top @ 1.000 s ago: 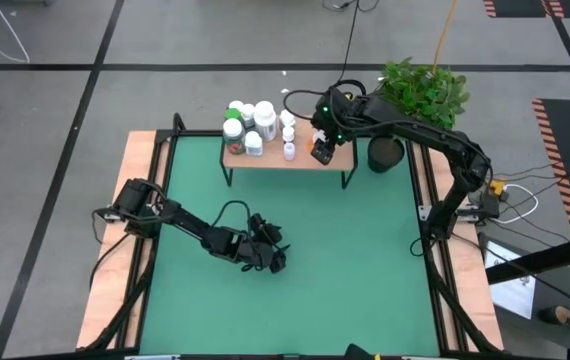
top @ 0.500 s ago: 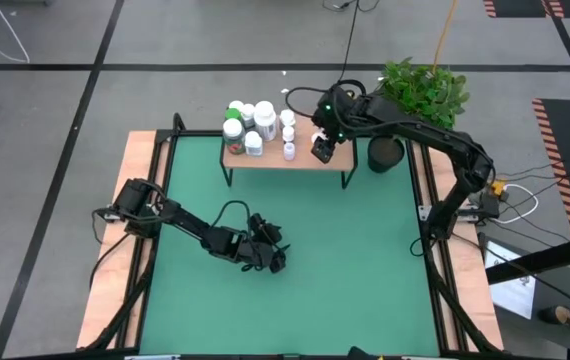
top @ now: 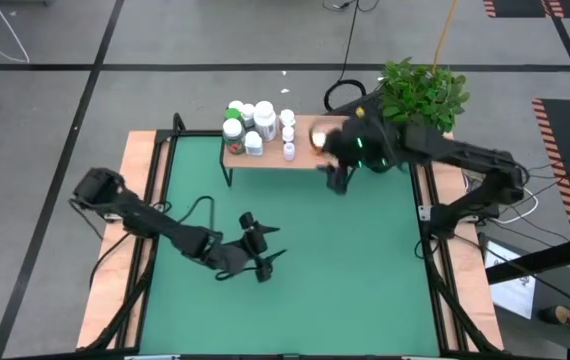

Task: Pick and place medicine bottles onto shelf by color
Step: Return to Home Position

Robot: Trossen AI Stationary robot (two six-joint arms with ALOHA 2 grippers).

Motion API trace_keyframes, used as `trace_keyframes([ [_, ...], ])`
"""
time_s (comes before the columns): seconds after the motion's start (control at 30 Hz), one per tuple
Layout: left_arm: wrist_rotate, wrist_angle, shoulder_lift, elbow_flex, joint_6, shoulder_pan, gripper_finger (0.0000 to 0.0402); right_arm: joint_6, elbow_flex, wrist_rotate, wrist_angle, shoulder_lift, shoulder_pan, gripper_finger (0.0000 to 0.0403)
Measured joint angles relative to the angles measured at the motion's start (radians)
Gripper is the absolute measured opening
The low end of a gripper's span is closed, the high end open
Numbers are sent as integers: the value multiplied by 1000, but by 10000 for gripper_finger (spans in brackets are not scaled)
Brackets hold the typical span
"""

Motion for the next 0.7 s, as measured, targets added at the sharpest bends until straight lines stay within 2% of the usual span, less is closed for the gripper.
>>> trace_keyframes([
  [0.13,-4,16,-112,-14,109,-25,239,34,-179,133,154,-100,181,216],
  [0.33,29,185,-273,-180,189,-23,143,47,-608,165,675,-268,366,177],
  [0.5,98,337,-423,-374,211,8,91,-35,-863,167,936,-331,435,138],
  [0.7,166,369,-621,-540,238,73,51,-47,-1051,166,1135,-414,456,100],
])
